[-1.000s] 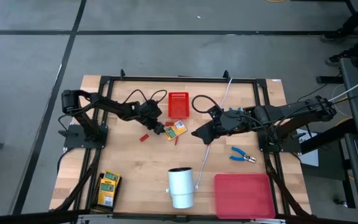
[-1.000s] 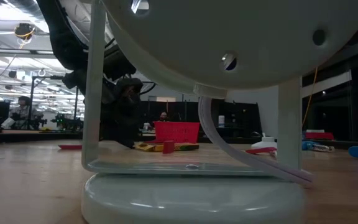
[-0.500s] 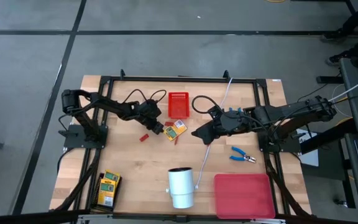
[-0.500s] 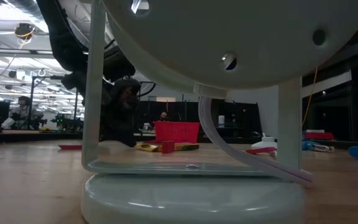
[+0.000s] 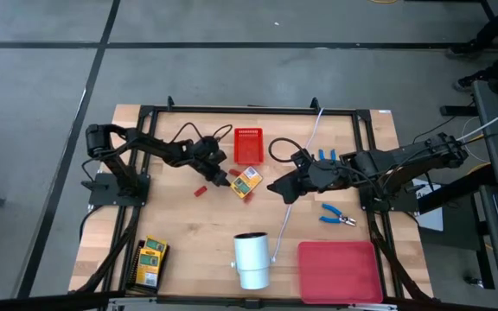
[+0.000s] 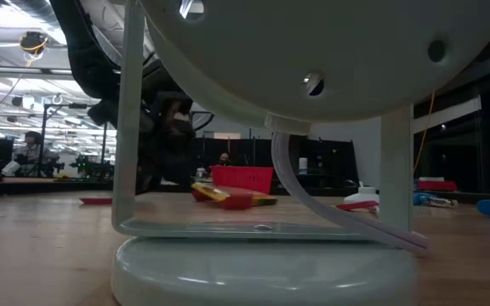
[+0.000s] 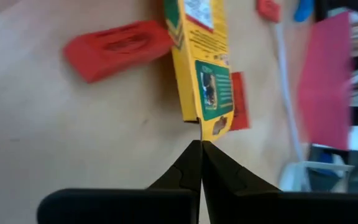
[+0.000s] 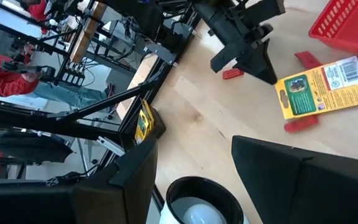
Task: Pick & Place School Supplies
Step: Put the yellow box crayon into the black bin
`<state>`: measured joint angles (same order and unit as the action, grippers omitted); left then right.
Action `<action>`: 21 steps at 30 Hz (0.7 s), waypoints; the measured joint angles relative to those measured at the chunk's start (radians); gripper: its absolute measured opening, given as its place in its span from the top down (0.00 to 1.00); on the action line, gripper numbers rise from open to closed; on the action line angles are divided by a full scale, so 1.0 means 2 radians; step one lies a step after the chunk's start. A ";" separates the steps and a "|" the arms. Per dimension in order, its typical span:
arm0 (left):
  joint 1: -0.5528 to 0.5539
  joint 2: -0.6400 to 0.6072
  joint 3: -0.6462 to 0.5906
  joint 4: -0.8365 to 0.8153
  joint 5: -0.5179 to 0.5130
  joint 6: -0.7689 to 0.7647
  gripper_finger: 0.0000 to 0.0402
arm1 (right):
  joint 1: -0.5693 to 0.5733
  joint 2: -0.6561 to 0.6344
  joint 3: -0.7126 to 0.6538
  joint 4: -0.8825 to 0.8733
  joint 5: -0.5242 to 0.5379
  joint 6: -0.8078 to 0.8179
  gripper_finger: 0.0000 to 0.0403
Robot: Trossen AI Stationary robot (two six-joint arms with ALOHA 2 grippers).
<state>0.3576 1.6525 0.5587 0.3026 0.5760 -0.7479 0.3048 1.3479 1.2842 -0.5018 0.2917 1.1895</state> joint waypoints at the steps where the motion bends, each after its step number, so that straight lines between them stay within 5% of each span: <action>1: 0.000 0.000 0.000 0.006 0.006 -0.004 1.00 | 0.002 0.000 0.000 0.000 0.004 0.000 0.47; 21: -0.012 -0.124 0.001 0.058 0.019 -0.094 1.00 | 0.013 0.000 0.000 0.000 0.030 -0.028 0.47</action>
<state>0.3344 1.4036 0.5606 0.4181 0.6143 -0.9352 0.3311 1.3479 1.2842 -0.5018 0.3515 1.1334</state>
